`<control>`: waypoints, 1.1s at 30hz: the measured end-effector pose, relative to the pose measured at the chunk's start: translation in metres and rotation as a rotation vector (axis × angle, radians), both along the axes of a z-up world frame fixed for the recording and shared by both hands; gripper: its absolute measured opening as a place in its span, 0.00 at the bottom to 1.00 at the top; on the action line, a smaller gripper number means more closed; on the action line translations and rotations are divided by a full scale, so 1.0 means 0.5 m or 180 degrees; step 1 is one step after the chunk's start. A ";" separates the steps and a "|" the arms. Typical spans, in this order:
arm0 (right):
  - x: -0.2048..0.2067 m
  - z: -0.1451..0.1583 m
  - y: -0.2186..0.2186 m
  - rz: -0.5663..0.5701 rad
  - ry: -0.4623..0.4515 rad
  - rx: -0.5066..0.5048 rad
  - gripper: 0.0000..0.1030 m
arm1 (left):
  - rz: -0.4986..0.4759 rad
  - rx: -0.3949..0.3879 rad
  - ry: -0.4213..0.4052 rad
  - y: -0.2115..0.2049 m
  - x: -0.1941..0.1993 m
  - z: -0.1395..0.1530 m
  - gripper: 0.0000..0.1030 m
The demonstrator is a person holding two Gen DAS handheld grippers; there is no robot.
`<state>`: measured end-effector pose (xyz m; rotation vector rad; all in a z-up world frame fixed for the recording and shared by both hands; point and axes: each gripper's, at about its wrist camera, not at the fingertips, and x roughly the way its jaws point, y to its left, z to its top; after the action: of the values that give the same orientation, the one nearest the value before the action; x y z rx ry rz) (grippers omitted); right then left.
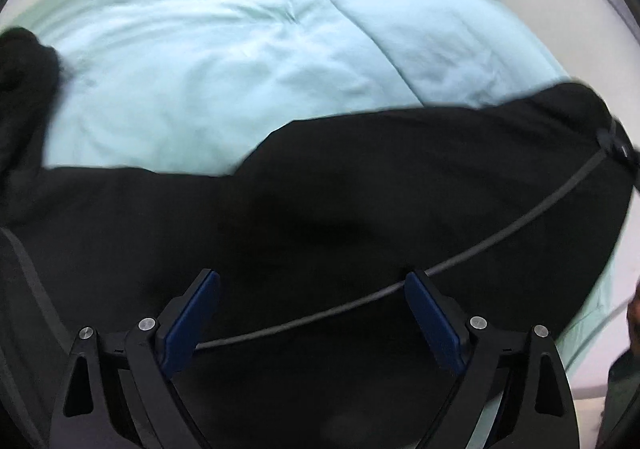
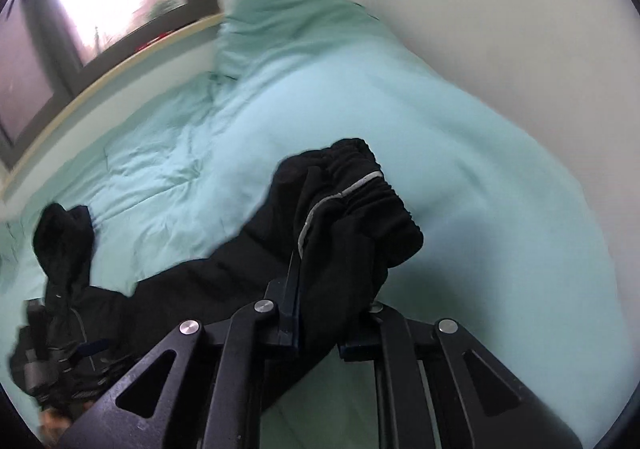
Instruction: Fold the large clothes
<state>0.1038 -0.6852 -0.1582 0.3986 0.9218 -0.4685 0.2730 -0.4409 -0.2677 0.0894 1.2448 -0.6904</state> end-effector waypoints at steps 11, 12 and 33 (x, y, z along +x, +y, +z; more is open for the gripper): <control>0.016 -0.070 0.038 0.0012 0.0329 0.0186 0.13 | 0.0066 0.0090 0.0144 0.042 0.037 -0.042 0.90; 0.024 -0.053 0.060 0.0116 0.0257 0.0195 0.13 | 0.0098 0.0021 0.0090 0.067 0.034 -0.017 0.90; 0.267 -0.099 0.966 0.2802 0.0327 0.0256 0.13 | 0.1783 0.0237 -0.0410 0.751 -0.041 0.119 0.90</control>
<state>0.2375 -0.2022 -0.2078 0.0137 1.1158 0.3578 0.2525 -0.0656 -0.2081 -0.1487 1.1009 -0.1498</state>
